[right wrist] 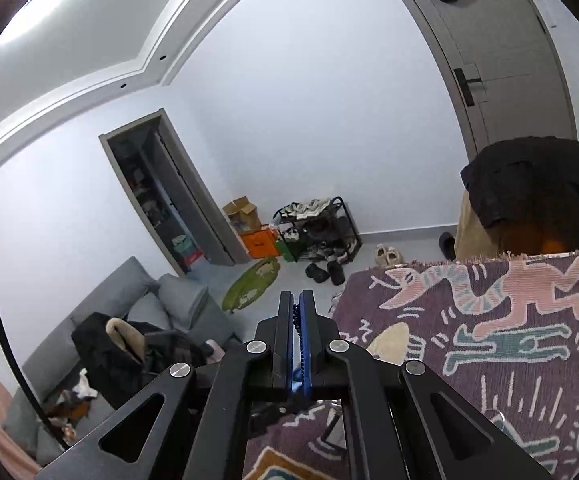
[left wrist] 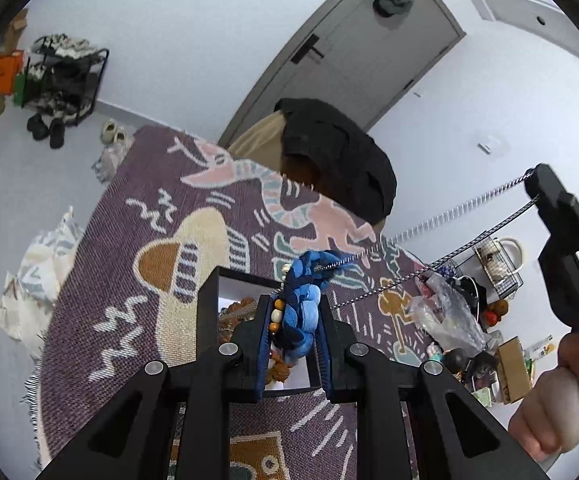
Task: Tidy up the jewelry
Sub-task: 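Lower the blue keychain into the box and open the left gripper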
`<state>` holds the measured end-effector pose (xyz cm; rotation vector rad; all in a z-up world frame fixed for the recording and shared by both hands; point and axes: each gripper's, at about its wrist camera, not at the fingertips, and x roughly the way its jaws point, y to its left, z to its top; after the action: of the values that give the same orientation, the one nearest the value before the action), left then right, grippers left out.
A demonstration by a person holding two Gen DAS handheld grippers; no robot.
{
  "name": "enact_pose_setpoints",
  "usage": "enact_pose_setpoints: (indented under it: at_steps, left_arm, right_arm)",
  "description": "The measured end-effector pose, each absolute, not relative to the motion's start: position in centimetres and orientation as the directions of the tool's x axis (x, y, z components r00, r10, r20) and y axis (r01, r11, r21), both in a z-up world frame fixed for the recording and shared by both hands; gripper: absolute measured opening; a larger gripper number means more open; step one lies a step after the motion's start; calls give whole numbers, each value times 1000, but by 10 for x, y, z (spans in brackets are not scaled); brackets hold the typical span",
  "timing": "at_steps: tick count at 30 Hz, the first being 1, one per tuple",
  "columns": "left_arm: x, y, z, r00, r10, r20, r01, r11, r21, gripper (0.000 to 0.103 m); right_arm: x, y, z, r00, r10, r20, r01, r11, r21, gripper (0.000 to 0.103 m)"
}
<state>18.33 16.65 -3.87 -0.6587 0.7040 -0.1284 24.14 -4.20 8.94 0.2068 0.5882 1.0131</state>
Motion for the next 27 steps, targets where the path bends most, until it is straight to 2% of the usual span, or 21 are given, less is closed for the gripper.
enact_pose_setpoints:
  at_steps: [7,9,10,12,13,14,25,26,27]
  left_arm:
    - [204,157,-61,722,-342,-601,-125,790,-600,21]
    - [207,155,-65,713,-347,-609,-132,787,-603,24]
    - [210,153,-68,701,-359,-616,-135,782,-609,29]
    - [213,152,-72,680,-363,-637,-153,780,-607,54]
    - [212,153,-73,678,-353,-644,-166,780,-603,73]
    - [210,154,-73,689,-340,-639,-173,780,-602,80]
    - [175,183,-61,754,-235,-613,-225,785,-578,80]
    - [172,185,-60,757,-226,-613,-230,786,-574,80]
    - [169,187,-59,760,-219,-612,-233,787,-571,80]
  right_arm:
    - [258,-32,64,380,825,-417,-708,550,442,4]
    - [264,-30,55,375,819,-433,-697,558,451,4]
    - [267,-29,50,374,815,-442,-689,563,456,5]
    - [271,-29,44,368,814,-450,-680,565,467,4]
    - [273,-29,39,361,813,-457,-674,566,475,4]
    - [274,-29,36,357,812,-462,-670,567,478,4]
    - [274,-12,14,322,772,-548,-645,603,470,5]
    - [274,-11,12,315,767,-560,-642,606,469,9]
    - [273,-10,10,307,760,-573,-638,611,468,27]
